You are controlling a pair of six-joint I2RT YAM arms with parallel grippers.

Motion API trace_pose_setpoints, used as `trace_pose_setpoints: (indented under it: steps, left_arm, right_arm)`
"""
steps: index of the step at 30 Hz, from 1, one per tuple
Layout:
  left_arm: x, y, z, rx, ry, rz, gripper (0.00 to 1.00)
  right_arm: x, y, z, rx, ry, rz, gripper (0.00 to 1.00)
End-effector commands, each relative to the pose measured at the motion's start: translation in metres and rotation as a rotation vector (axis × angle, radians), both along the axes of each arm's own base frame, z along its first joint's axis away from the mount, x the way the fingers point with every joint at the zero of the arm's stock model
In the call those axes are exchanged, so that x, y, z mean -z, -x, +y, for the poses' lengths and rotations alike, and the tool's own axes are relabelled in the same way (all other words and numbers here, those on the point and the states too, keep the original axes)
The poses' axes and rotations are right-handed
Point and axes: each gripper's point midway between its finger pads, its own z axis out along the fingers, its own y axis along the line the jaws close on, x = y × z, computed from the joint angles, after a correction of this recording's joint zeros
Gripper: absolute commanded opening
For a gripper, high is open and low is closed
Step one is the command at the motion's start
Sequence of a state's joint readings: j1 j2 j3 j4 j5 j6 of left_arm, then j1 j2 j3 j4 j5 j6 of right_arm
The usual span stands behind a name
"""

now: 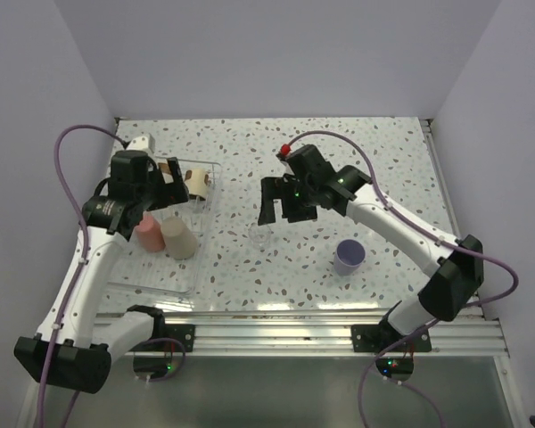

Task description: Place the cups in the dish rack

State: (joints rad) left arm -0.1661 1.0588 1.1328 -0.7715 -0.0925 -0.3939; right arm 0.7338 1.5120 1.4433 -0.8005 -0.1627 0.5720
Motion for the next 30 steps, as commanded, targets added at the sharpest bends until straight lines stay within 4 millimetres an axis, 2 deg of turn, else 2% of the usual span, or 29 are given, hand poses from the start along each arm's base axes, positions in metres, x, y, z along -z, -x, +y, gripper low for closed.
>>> trace_pose_setpoints:
  steps: [1,2,3,4,5,6,7,8,10,11,12,13,15,22,30]
  left_arm:
    - [-0.048,0.008,-0.002,-0.019,0.044,-0.083,1.0]
    - [-0.054,0.009,-0.002,-0.021,0.05,-0.093,1.0]
    - [-0.066,0.012,-0.001,-0.026,0.062,-0.117,1.0]
    - [-0.067,0.017,-0.001,-0.029,0.064,-0.111,1.0]
    - [-0.076,0.022,0.001,-0.034,0.071,-0.132,1.0]
    - [-0.078,0.025,0.001,-0.041,0.078,-0.135,1.0]
    - [-0.077,0.03,0.002,-0.046,0.08,-0.124,1.0]
    - [-0.08,0.036,0.003,-0.048,0.086,-0.136,1.0]
    - [-0.078,0.046,0.005,-0.065,0.09,-0.123,1.0]
    - [-0.079,0.052,0.007,-0.071,0.094,-0.129,1.0]
    - [-0.079,0.055,0.008,-0.082,0.097,-0.129,1.0]
    - [-0.077,0.061,0.009,-0.087,0.098,-0.118,1.0]
    - [-0.077,0.069,0.012,-0.101,0.106,-0.123,1.0]
    - [-0.075,0.091,0.017,-0.133,0.122,-0.109,1.0]
    - [-0.077,0.105,0.023,-0.164,0.119,-0.1,1.0]
  right_arm:
    - [-0.007,-0.002,0.03,-0.087,-0.04,-0.013,0.92]
    - [-0.003,0.001,0.037,-0.109,-0.029,-0.011,0.91]
    - [0.003,-0.003,0.043,-0.119,-0.007,-0.013,0.87]
    - [0.01,-0.003,0.046,-0.127,0.015,-0.003,0.85]
    - [0.006,-0.003,0.054,-0.143,0.019,-0.016,0.83]
    - [0.021,-0.008,0.058,-0.152,0.061,-0.005,0.77]
    - [0.027,-0.008,0.059,-0.156,0.089,0.003,0.74]
    - [0.025,-0.009,0.065,-0.165,0.096,-0.009,0.72]
    - [0.043,-0.014,0.067,-0.163,0.151,0.009,0.66]
    - [0.046,-0.015,0.071,-0.163,0.158,0.01,0.64]
    - [0.05,-0.017,0.071,-0.161,0.172,0.012,0.62]
    - [0.063,-0.019,0.071,-0.155,0.21,0.029,0.6]
    - [0.066,-0.025,0.071,-0.146,0.237,0.022,0.58]
    - [0.099,-0.034,0.068,-0.15,0.324,0.035,0.5]
    - [0.126,-0.029,0.069,-0.181,0.376,0.037,0.42]
